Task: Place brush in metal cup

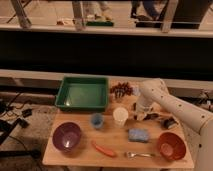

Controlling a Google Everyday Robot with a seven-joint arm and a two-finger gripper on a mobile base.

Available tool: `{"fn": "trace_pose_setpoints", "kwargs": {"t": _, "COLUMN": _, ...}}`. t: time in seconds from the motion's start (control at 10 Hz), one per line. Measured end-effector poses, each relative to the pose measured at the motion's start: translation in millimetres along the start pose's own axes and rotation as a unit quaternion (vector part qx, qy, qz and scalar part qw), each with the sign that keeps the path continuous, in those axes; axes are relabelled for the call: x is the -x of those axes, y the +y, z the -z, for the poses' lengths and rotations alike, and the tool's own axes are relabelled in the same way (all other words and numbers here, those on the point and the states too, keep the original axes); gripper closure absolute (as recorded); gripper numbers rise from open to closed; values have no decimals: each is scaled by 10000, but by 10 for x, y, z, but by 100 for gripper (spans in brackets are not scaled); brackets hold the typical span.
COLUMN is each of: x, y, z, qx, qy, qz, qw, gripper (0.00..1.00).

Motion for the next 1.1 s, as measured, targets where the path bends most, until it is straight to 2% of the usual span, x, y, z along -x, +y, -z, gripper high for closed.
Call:
{"fn": "trace_pose_setpoints", "kwargs": {"t": 0.6, "x": -45, "y": -92, "z": 244, "qx": -228, "qy": 32, "qz": -23, "qw": 9997, "gripper": 91}}
{"fn": "trace_pose_setpoints", "kwargs": {"t": 1.1, "x": -222, "y": -204, "z": 777, "qx": -689, "qy": 56, "qz": -155, "qw": 9975, "gripper": 91}}
